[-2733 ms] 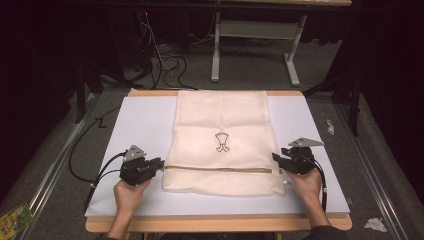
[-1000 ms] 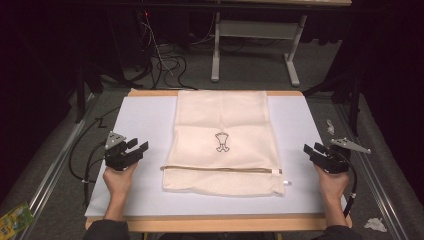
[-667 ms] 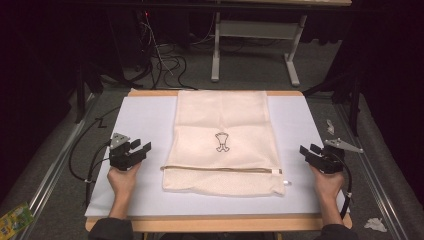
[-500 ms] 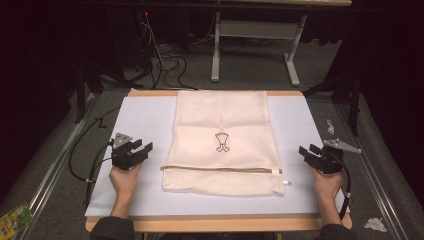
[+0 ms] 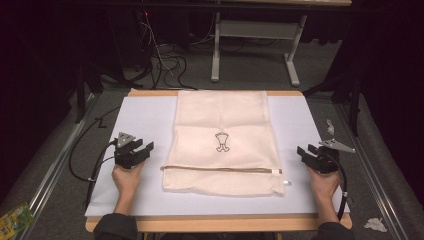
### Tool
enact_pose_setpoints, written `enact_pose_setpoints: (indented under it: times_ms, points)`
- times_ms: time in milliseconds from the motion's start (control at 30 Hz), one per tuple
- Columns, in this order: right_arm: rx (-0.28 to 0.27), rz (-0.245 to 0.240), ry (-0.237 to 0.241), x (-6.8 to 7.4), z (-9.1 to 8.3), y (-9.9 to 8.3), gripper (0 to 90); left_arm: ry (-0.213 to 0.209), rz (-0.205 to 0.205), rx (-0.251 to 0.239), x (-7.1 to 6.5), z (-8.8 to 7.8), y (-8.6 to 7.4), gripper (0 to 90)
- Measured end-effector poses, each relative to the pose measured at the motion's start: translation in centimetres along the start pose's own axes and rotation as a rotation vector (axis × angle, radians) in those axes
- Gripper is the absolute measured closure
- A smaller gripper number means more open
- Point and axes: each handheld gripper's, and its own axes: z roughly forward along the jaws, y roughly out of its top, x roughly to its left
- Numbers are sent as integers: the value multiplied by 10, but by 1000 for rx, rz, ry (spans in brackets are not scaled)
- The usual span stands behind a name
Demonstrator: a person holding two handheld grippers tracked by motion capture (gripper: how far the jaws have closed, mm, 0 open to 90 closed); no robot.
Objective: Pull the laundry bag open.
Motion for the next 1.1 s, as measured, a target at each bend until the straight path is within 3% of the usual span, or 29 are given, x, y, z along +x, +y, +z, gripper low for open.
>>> enact_pose_setpoints:
  times_ms: [100,433,867,1100]
  points:
    - [-2,-22,-8,2,1,-1,515,8,2,6,1,2,-2,499]
    - [23,-18,-8,3,9,-5,511,53,28,15,-1,6,-6,488]
    - [36,-54,-30,7,12,-8,497,55,26,37,2,10,-12,473]
    - [70,-65,-48,9,16,-8,452,66,30,57,1,11,-13,443]
